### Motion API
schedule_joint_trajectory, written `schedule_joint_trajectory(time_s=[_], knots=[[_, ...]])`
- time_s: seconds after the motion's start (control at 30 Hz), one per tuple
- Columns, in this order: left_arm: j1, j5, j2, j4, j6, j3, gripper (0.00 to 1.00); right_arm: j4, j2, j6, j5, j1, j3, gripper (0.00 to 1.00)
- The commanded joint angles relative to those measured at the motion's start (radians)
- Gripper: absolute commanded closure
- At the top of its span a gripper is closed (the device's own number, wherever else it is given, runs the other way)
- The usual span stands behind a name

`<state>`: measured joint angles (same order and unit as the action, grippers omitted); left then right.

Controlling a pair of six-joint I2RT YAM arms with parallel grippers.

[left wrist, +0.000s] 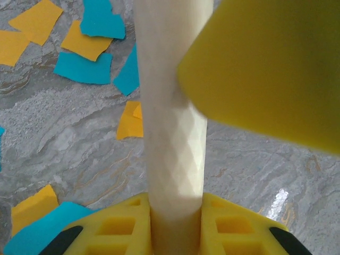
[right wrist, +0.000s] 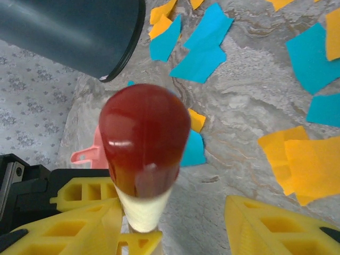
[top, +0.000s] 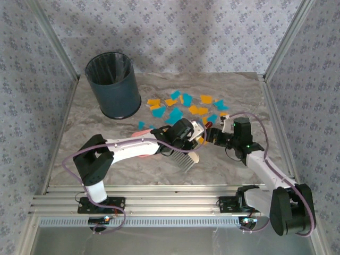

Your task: Sweep away the paper scraps from the table

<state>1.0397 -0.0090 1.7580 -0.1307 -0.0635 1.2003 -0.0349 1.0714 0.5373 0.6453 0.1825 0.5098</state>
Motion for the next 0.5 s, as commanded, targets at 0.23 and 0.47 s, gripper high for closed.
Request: schedule_joint_trajectory(time_s=[0.23, 0.47], knots=[[0.013, 0.07, -0.059, 0.077, 0.044, -0.019, 0.79, -0.094, 0.04, 0.056, 0.031, 0.014, 0.032, 0.44], [0.014, 0.072, -0.074, 0.097, 0.052, -0.029, 0.79, -0.1, 0.065, 0.059, 0.046, 0.023, 0.04, 0.5]])
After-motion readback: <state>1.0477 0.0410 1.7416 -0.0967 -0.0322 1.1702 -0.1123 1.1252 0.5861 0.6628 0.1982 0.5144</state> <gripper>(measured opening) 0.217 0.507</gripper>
